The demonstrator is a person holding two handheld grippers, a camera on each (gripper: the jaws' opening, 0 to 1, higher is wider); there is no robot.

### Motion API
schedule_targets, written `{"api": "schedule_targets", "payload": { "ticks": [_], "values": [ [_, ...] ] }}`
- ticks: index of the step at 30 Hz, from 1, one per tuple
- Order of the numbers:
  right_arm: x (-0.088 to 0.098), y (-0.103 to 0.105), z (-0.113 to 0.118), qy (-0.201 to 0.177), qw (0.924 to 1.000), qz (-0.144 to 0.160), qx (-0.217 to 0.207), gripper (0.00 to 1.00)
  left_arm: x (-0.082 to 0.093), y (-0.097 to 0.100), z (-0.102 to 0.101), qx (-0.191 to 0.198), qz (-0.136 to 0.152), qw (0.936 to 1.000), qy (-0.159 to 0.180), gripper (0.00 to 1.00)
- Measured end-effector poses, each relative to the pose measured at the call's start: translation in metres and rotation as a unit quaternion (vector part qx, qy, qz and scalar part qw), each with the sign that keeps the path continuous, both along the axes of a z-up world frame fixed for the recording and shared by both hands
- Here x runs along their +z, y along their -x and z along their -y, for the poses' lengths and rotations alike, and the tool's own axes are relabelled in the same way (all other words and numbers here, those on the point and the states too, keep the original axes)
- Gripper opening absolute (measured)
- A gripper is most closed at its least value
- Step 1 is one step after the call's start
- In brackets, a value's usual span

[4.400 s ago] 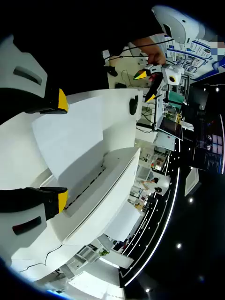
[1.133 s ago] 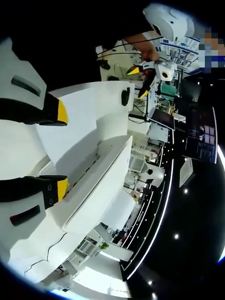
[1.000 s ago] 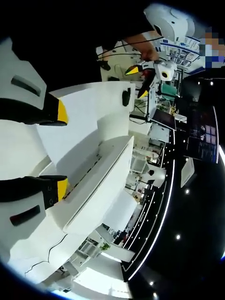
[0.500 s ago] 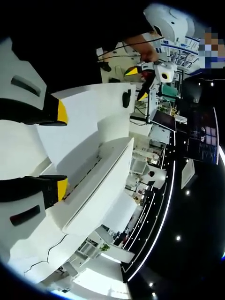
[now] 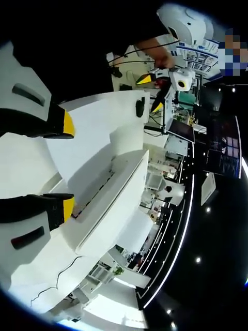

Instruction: Remove the paper from the printer output slot and place it on top of the printer

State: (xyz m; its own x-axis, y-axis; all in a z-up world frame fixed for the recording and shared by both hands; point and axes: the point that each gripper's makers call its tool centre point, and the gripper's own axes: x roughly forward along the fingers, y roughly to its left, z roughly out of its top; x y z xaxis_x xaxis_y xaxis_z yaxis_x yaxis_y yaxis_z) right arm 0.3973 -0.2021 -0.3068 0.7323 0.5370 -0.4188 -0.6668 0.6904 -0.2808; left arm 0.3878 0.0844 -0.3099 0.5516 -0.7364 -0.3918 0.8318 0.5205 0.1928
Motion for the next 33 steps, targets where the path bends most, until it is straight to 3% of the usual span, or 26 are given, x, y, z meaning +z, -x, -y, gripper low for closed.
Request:
{"api": "schedule_targets", "payload": {
  "ticks": [15,33],
  "values": [
    [-0.004,0.003,-0.004,-0.001,0.9999,-0.011,0.004,0.39,-0.002,-0.002,0.018,-0.023,0.003,0.9997,-0.002,0.73],
    [-0.011,0.003,0.007,0.008,0.9996,-0.024,-0.009,0.4,-0.011,-0.003,0.04,-0.05,-0.007,0.9984,-0.026,0.73]
  ]
}}
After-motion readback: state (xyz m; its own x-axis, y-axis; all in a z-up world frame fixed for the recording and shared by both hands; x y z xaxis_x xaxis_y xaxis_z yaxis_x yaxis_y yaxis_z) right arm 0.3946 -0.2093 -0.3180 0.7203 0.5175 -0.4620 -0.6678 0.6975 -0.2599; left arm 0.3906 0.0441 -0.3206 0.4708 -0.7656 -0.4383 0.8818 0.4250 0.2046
